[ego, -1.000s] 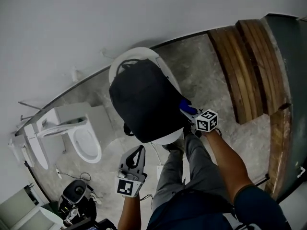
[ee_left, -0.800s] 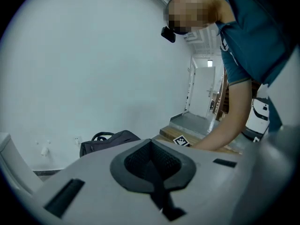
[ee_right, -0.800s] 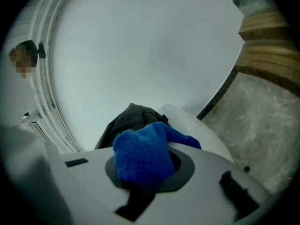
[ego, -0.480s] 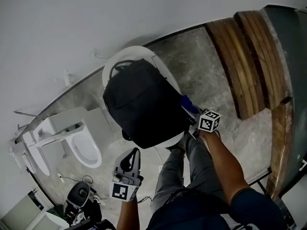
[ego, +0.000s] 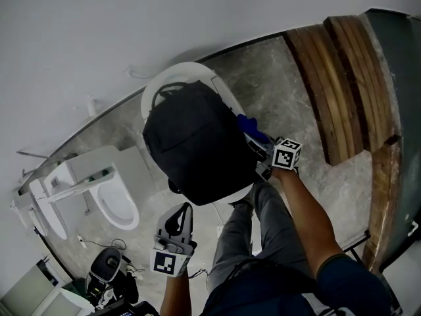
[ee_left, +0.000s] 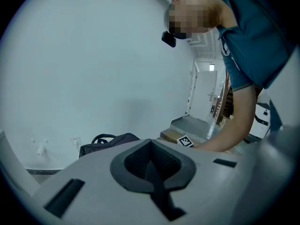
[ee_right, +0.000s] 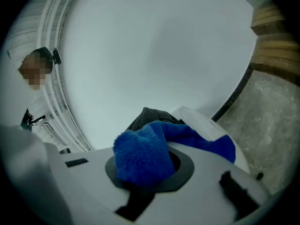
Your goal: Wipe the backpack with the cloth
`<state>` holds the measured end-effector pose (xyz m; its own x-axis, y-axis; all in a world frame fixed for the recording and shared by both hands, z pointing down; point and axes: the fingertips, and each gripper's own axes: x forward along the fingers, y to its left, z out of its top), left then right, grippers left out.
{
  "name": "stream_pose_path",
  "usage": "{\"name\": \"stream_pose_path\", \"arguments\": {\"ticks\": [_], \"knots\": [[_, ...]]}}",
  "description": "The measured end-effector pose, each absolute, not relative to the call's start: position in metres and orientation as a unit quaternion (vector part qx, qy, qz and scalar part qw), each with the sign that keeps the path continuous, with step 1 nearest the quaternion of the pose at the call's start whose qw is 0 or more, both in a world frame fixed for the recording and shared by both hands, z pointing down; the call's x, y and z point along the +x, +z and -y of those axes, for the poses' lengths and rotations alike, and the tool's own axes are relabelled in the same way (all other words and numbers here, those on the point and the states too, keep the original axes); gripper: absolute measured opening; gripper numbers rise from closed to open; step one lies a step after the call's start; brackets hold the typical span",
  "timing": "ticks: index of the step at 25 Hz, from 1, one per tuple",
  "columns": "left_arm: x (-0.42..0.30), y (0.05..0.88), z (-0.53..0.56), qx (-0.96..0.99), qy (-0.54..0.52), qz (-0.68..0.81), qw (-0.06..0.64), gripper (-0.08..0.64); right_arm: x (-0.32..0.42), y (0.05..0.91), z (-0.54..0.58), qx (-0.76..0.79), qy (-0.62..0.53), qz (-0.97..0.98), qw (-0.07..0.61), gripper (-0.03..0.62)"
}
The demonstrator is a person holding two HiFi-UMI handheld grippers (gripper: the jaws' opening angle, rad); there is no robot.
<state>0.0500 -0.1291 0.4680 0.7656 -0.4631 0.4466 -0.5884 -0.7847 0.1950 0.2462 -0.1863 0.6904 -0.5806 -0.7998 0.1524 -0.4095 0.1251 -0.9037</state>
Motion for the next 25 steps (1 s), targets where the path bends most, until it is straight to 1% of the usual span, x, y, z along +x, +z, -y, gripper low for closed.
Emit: {"name": "stream_pose_path", "arguments": {"ticks": [4, 10, 15, 18, 20, 25], "knots": [[0.047, 0.470, 0.131, 0.924, 0.189, 0.286, 0.168, 0.003, 0.248, 0.698, 0.176, -0.427, -0.520, -0.717, 0.183, 0.020], [0.046, 0.474, 0.130, 0.924, 0.190, 0.285, 0.168, 0.003, 0.242, 0.680, 0.243, -0.411, -0.491, -0.746, 0.184, 0.020], [0.045, 0.473, 0.132, 0.923, 0.184, 0.292, 0.172, 0.003, 0.241, 0.683, 0.211, -0.399, -0.516, -0.736, 0.181, 0.020], [0.043, 0.473, 0.132, 0.920, 0.182, 0.298, 0.176, 0.003, 0.242, 0.683, 0.210, -0.408, -0.509, -0.738, 0.171, 0.020], [0.040, 0.473, 0.132, 0.919, 0.180, 0.304, 0.178, 0.003, 0.244, 0.678, 0.234, -0.411, -0.496, -0.746, 0.170, 0.020], [0.028, 0.474, 0.132, 0.912, 0.175, 0.323, 0.182, 0.003, 0.246, 0.660, 0.319, -0.392, -0.483, -0.758, 0.199, 0.020]]}}
